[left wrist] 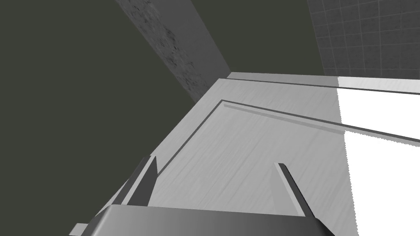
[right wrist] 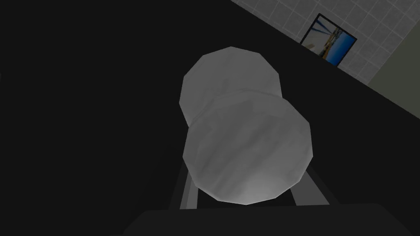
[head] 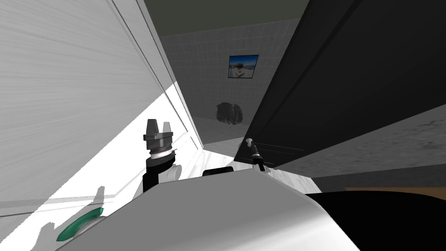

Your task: Pull the door open

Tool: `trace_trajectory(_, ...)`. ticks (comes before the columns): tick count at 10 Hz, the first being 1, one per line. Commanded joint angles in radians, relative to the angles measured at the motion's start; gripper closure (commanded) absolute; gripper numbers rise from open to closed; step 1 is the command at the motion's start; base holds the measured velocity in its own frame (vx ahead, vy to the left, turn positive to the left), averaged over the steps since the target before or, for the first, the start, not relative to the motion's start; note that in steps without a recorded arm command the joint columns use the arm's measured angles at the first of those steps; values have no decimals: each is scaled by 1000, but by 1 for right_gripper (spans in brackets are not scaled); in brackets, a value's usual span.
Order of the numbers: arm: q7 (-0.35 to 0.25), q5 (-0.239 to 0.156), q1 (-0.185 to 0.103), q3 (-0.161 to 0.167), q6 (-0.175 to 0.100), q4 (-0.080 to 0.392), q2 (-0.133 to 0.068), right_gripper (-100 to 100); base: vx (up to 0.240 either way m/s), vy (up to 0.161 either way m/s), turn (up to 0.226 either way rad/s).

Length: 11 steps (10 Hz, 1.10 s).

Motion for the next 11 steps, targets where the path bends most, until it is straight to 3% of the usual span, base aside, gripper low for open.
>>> trace_trajectory(1,-50,-10,-1,3,8,1,9,100,-64,-21,95)
trace_trajectory(11,-299,-64,-22,-10,14,26,7,100,-42,-16,63)
